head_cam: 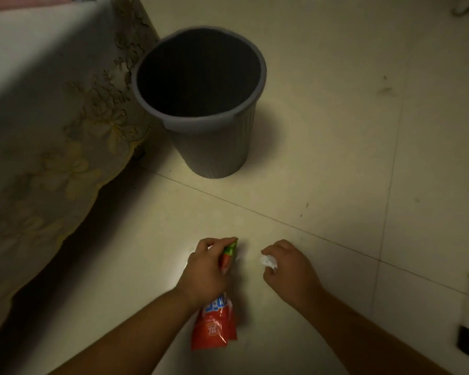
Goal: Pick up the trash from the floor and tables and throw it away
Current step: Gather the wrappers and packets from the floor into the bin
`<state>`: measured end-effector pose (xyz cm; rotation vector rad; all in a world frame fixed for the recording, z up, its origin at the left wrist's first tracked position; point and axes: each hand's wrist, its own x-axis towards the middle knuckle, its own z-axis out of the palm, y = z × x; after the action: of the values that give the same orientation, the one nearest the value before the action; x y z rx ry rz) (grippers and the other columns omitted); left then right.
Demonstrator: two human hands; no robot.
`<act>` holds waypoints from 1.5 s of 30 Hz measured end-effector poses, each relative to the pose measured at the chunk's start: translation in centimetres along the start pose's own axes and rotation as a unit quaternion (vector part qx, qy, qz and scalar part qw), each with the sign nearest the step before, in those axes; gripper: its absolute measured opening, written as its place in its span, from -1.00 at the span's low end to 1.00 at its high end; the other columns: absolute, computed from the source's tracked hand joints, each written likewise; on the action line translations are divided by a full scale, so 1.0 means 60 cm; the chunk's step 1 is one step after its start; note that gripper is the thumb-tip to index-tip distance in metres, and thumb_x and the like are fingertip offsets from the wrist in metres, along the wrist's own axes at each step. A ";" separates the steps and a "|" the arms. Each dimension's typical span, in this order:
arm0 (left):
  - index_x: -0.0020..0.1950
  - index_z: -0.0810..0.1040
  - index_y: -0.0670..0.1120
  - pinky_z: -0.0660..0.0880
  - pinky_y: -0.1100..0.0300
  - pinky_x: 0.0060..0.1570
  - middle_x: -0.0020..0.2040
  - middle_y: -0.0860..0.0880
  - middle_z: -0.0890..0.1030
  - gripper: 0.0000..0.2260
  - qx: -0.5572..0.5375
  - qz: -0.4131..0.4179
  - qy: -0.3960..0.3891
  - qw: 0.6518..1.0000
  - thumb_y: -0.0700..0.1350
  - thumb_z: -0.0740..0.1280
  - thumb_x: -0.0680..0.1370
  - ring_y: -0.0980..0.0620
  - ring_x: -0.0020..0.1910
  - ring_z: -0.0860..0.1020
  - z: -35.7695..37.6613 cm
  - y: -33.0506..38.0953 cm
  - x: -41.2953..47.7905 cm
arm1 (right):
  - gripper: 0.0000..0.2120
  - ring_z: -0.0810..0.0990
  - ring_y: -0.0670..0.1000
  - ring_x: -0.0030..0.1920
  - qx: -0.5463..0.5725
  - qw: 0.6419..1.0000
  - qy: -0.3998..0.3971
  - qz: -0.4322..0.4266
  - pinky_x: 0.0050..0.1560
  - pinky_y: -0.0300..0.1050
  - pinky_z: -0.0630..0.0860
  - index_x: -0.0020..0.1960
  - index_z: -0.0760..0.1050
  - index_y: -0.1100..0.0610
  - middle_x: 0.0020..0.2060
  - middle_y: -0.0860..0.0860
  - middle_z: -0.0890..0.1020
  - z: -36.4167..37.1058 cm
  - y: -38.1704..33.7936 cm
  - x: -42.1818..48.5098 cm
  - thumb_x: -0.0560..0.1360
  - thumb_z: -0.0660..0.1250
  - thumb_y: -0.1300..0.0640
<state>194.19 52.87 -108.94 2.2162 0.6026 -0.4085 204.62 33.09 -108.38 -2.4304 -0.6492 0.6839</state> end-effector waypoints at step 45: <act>0.45 0.32 0.32 0.34 0.28 0.25 0.35 0.16 0.33 -0.24 -0.120 -0.313 0.463 0.820 -0.11 0.42 0.30 0.08 0.29 0.41 -0.810 0.178 -1.520 | -0.82 0.54 -0.13 -0.10 -0.038 0.859 -0.213 -0.465 -0.06 -0.20 0.48 -0.06 0.59 -0.05 -0.13 -0.17 0.56 -0.275 -1.330 -0.839 0.35 0.45 0.08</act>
<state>128.34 57.55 -28.70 1.8058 1.8079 0.4792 152.33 58.23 -32.17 -1.6702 -1.8692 0.7496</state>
